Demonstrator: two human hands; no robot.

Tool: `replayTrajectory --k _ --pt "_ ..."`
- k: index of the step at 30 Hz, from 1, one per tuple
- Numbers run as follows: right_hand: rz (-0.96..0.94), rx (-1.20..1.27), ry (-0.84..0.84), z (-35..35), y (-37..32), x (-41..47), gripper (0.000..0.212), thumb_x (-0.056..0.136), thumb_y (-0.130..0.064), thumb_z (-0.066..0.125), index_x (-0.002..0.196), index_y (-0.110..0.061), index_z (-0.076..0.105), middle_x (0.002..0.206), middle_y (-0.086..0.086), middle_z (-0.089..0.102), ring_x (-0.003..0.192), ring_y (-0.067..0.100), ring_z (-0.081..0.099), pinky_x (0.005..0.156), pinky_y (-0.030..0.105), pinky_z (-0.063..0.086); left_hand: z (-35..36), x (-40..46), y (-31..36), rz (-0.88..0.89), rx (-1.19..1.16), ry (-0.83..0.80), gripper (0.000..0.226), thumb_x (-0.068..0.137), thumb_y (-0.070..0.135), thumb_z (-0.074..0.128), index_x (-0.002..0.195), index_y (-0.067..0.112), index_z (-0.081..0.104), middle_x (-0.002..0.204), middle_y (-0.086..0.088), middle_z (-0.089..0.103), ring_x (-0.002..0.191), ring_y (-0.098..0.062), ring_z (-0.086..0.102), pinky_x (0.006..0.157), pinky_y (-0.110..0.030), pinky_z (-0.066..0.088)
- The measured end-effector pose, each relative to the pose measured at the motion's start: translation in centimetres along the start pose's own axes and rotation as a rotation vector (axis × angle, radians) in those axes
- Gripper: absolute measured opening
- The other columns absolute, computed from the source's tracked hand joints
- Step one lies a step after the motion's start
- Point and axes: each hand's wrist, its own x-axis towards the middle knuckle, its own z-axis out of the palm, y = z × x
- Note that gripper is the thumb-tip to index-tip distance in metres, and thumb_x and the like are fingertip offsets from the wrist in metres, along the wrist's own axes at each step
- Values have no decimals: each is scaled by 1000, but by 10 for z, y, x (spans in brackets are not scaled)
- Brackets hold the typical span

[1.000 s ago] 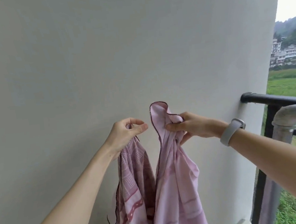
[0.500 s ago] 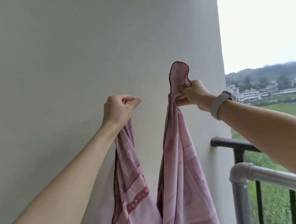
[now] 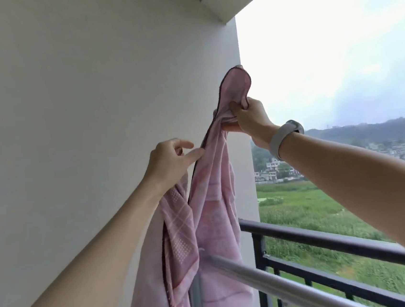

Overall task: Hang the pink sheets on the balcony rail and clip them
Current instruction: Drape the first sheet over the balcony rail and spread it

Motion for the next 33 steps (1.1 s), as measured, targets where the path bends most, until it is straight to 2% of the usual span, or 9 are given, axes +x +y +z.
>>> replayTrajectory --k 2,5,8,14,17,21,23,26,33 --pt "-21 48 0 -12 -9 -14 18 94 -5 38 98 3 54 78 11 66 63 19 67 64 32 59 18 -28 -4 -114 107 -166 42 78 41 66 111 16 63 89 0 66 99 -12 57 68 -24 45" --pt "-22 76 45 -34 -17 -33 18 94 -4 38 98 3 54 80 9 66 67 19 67 64 32 59 34 -53 -19 -174 295 -198 22 83 34 62 74 15 66 71 -10 64 68 -27 54 55 -28 35" --pt "84 -65 133 -63 -9 -51 16 93 -3 41 97 3 55 90 16 64 74 27 67 62 33 59 35 -61 -23 -210 286 -100 47 86 26 58 44 14 41 48 -6 44 56 -27 40 51 -32 26" --pt "526 -1035 -423 -120 -14 -100 37 83 -16 63 116 -3 52 112 12 59 101 29 58 81 33 51 27 -60 23 -8 329 47 20 87 19 54 84 10 71 89 -13 70 84 -35 60 69 -37 48" --pt "468 -788 -518 -117 -20 -126 85 76 -3 65 144 -18 16 137 12 41 112 30 50 97 34 41 32 -73 41 113 378 -68 20 88 21 54 89 11 72 96 -8 69 87 -31 61 73 -37 49" --pt "295 -705 -693 -82 -13 -172 81 84 -20 62 145 -22 9 148 4 26 133 20 29 98 22 27 35 -99 44 89 344 -117 20 87 21 55 89 11 72 97 -11 69 91 -33 60 77 -37 49" --pt "224 -740 -623 -58 -7 -188 62 87 -24 57 141 -16 26 132 8 47 118 22 46 87 21 37 28 -107 44 65 314 -100 19 86 21 57 89 10 73 96 -11 69 91 -32 60 77 -34 47" --pt "91 -758 -461 -34 1 -200 12 88 -17 49 92 -11 59 81 4 61 79 24 55 57 25 40 17 -118 41 28 254 -153 19 85 24 61 91 10 72 98 -8 68 94 -27 61 81 -31 45" --pt "-130 -1030 -173 -55 -21 -185 38 78 6 42 98 -13 69 96 8 70 77 25 60 65 33 52 -18 -122 22 -83 355 -158 40 84 18 62 122 8 56 113 -19 62 109 -32 54 93 -32 40"
